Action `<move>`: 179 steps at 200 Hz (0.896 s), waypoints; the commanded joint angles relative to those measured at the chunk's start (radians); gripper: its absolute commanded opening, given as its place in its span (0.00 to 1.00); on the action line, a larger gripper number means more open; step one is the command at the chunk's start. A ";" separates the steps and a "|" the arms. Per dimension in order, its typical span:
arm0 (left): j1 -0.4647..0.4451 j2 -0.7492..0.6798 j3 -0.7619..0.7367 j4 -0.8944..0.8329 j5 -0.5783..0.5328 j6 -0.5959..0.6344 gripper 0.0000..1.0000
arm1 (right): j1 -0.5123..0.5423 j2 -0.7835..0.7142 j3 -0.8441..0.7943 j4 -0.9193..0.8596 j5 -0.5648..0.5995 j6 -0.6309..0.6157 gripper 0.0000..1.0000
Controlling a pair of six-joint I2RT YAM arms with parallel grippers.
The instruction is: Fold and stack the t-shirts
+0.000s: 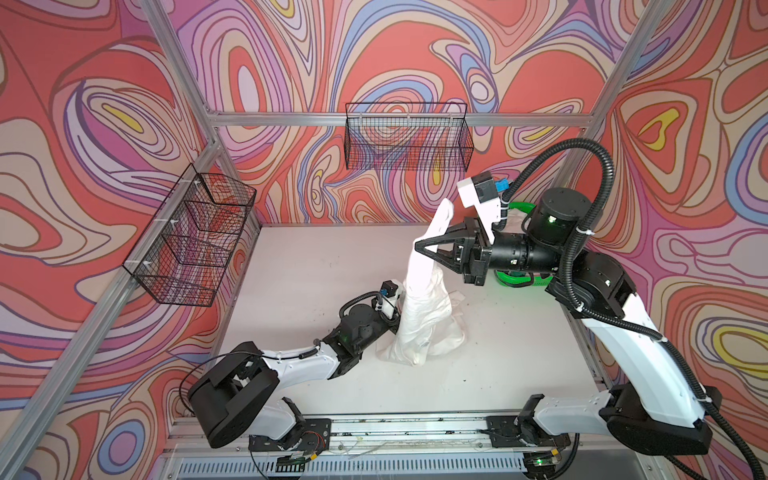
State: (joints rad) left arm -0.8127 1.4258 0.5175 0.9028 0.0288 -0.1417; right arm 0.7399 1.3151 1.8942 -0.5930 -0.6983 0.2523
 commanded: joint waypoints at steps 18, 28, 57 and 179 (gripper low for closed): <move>-0.003 0.055 0.015 0.145 -0.033 0.082 0.73 | -0.003 -0.020 0.029 0.006 -0.073 -0.031 0.00; -0.003 0.074 0.027 0.159 0.015 0.074 0.61 | -0.002 -0.023 0.028 0.008 -0.069 -0.033 0.00; -0.002 0.086 0.048 0.152 0.061 0.083 0.24 | -0.004 -0.042 0.025 0.006 -0.046 -0.036 0.00; 0.069 -0.227 0.076 -0.199 -0.544 0.173 0.00 | -0.003 -0.264 -0.154 0.046 0.933 -0.128 0.00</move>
State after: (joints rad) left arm -0.7525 1.2671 0.5236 0.8692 -0.3161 -0.0223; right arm 0.7391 1.0657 1.7710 -0.6346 -0.0383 0.1661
